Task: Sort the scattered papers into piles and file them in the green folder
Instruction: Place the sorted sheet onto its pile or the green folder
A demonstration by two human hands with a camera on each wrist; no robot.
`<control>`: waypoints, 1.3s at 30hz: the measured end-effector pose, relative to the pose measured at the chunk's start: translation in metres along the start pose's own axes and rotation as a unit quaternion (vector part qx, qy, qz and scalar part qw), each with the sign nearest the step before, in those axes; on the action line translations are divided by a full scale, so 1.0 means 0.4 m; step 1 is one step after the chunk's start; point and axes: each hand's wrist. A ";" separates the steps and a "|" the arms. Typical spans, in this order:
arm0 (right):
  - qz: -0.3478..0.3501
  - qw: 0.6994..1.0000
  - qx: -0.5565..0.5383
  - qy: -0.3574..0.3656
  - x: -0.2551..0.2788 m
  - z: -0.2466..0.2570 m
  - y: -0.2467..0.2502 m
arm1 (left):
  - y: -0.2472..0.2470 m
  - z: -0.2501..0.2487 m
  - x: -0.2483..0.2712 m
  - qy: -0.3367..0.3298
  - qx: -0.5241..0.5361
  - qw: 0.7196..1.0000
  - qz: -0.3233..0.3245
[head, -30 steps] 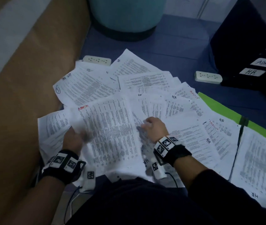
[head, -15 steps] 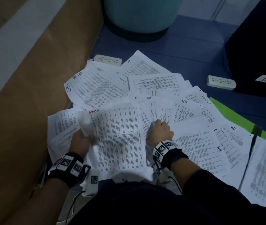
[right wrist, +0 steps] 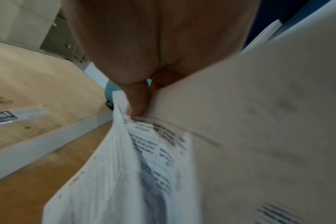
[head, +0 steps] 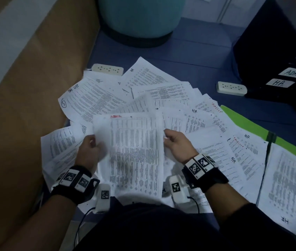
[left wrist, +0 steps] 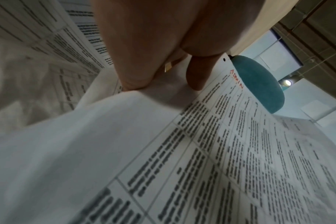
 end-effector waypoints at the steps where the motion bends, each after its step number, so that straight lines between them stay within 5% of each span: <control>1: 0.009 1.000 -0.010 -0.011 -0.002 -0.005 -0.013 | -0.005 -0.002 -0.002 0.003 0.006 1.000 -0.006; 11: 0.053 0.977 -0.207 -0.006 0.018 -0.001 -0.034 | 0.058 0.044 -0.032 0.073 -0.001 0.995 0.063; 13: 0.046 0.985 -0.165 -0.021 0.007 -0.021 -0.031 | 0.075 0.050 -0.034 0.069 0.007 0.996 0.060; 16: -0.032 0.993 0.062 -0.090 -0.028 -0.030 -0.023 | 0.085 0.037 -0.024 0.039 -0.013 0.998 0.038; 19: -0.053 0.926 0.341 -0.156 -0.053 -0.048 -0.056 | 0.091 0.026 -0.011 0.026 -0.025 0.999 0.020; 21: -0.074 0.896 0.410 -0.151 -0.062 -0.070 -0.093 | 0.093 0.028 -0.008 0.026 -0.037 0.999 0.025; 26: -0.116 0.901 0.356 -0.221 -0.085 -0.101 -0.130 | 0.087 0.029 -0.002 0.002 -0.081 0.997 0.016; 33: -0.132 0.938 0.257 -0.192 -0.074 -0.123 -0.046 | 0.058 0.005 -0.003 0.007 -0.074 0.997 0.036; 39: -0.126 0.917 0.293 -0.240 -0.025 -0.129 -0.041 | 0.003 -0.008 -0.012 0.012 -0.075 0.995 0.062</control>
Point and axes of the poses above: each hand's wrist, its own x-axis away from the middle knuckle, its own y-axis out of the back of the hand, z = x × y, and after that the axes turned 2 degrees about y, right-handed
